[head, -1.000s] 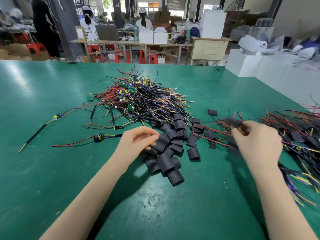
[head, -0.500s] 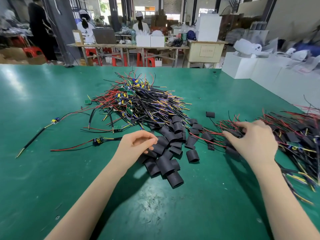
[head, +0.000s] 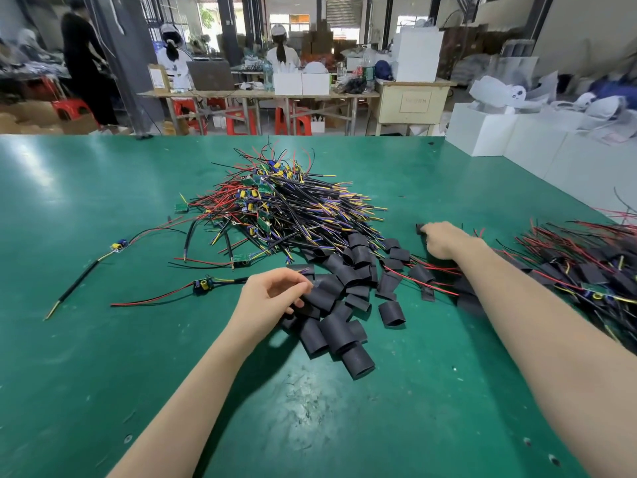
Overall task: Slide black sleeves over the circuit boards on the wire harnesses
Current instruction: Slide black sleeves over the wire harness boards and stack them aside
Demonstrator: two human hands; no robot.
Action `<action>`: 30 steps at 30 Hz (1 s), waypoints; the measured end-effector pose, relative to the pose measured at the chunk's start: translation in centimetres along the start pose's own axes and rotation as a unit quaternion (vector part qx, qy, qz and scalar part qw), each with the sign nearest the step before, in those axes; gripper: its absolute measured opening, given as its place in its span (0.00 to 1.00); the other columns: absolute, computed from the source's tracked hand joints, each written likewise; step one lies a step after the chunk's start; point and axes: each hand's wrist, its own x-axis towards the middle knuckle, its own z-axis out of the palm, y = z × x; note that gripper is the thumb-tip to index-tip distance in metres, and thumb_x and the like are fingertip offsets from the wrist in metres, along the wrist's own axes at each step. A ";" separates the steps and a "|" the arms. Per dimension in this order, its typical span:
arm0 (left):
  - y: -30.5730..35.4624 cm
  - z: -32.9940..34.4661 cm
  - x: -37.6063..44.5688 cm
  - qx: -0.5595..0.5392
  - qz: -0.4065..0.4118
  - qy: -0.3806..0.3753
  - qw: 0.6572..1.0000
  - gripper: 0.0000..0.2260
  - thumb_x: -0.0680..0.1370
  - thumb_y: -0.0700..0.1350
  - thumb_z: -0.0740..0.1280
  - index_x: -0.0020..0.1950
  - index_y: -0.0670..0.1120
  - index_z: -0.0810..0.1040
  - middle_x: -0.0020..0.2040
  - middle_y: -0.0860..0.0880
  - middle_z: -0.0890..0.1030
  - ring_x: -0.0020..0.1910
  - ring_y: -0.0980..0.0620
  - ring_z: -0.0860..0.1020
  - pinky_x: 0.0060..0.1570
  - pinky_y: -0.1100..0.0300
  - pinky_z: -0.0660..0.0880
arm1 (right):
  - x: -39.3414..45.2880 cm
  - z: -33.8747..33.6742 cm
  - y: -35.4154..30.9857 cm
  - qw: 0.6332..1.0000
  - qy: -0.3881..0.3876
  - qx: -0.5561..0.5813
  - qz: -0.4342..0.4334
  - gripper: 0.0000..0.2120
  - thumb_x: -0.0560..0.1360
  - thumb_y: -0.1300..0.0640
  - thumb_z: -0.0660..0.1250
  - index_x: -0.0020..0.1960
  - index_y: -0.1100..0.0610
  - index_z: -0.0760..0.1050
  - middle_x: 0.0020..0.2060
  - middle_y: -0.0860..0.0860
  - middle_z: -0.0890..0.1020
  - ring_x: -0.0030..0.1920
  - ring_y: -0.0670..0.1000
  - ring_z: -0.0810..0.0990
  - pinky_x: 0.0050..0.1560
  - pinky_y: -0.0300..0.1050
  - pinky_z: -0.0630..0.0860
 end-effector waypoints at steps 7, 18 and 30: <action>-0.1 0.5 0.1 0.008 0.009 -0.001 1.000 0.06 0.77 0.36 0.68 0.42 0.44 0.81 0.39 0.41 0.83 0.31 0.55 0.77 0.28 0.65 0.71 | 0.3 -0.1 0.0 0.998 0.064 -0.023 -0.006 0.17 0.79 0.57 0.61 0.65 0.61 0.70 0.63 0.61 0.75 0.64 0.61 0.72 0.59 0.54 0.74; -1.6 -4.9 0.9 0.473 0.093 0.185 0.856 0.13 0.72 0.36 0.70 0.55 0.44 0.82 0.53 0.45 0.82 0.56 0.41 0.74 0.52 0.50 0.69 | -0.7 0.0 -1.2 0.994 0.081 -0.055 0.047 0.14 0.74 0.65 0.63 0.59 0.62 0.77 0.57 0.62 0.78 0.57 0.64 0.78 0.54 0.51 0.76; -3.3 -7.4 1.9 0.426 0.054 0.200 0.880 0.03 0.76 0.37 0.68 0.49 0.42 0.80 0.46 0.44 0.82 0.50 0.39 0.76 0.50 0.49 0.69 | -3.6 -2.6 -2.8 0.918 0.276 0.285 -0.023 0.24 0.73 0.58 0.70 0.68 0.62 0.71 0.51 0.56 0.83 0.55 0.58 0.80 0.59 0.50 0.73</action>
